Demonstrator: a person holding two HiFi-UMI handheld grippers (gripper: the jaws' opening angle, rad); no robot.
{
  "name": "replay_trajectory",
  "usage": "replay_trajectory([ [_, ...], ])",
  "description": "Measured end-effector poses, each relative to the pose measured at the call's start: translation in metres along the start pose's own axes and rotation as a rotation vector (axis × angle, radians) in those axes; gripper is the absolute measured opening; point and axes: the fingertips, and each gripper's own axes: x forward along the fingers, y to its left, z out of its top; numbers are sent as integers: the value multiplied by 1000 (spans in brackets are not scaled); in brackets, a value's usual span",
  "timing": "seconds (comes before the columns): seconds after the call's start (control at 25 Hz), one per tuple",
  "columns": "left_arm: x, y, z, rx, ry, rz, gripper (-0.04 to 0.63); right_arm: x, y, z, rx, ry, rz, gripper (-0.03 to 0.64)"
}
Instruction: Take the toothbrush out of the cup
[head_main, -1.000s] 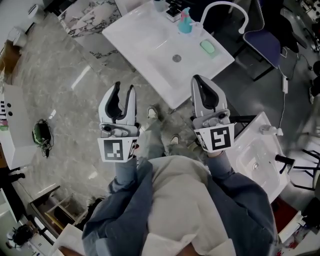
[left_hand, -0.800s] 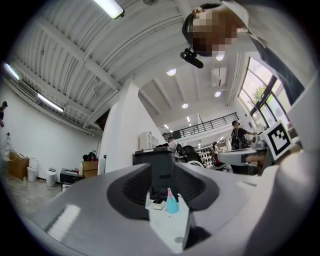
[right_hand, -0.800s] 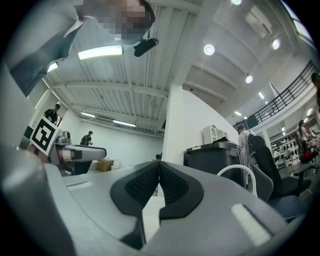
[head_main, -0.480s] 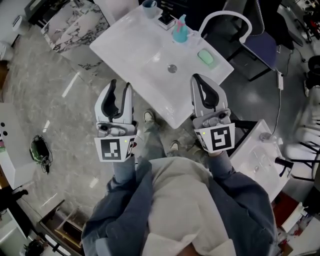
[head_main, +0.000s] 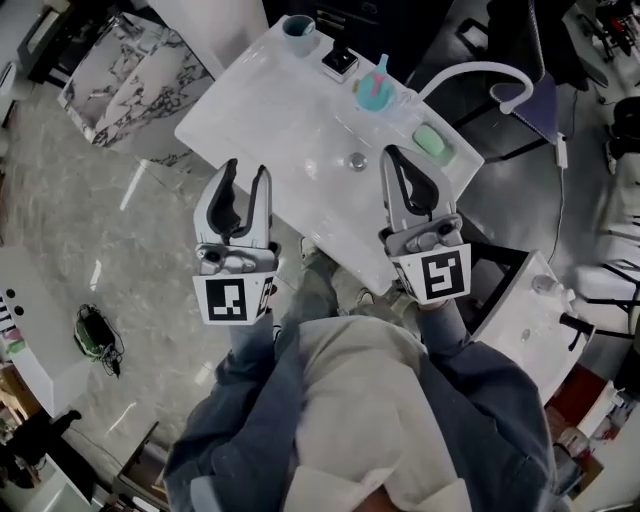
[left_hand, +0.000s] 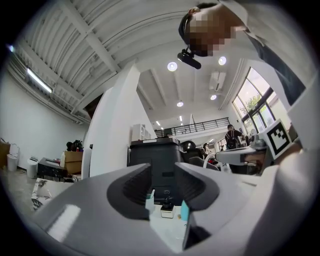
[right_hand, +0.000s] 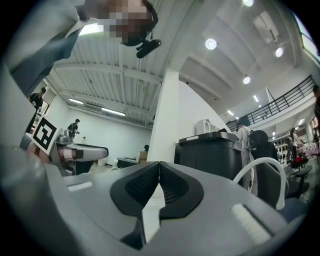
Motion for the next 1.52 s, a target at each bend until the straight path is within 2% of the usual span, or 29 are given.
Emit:
replay_trajectory([
  [0.36,52,53,-16,-6,21,-48,179,71,3,4,-2,-4,-35,6],
  [0.56,68,49,-17,-5,22,-81,179,77,-4,8,-15,-7,-47,6],
  [0.8,86,38,-16,15,9,-88,179,84,-14,9,-20,-42,-20,6],
  [0.92,99,35,-20,4,8,-76,179,93,-20,3,-11,-45,-6,6],
  [1.24,131,33,-31,33,15,-78,179,120,-37,-11,31,-50,0,6],
  [1.52,168,37,-59,49,64,-125,179,147,-48,-40,64,-13,-30,6],
])
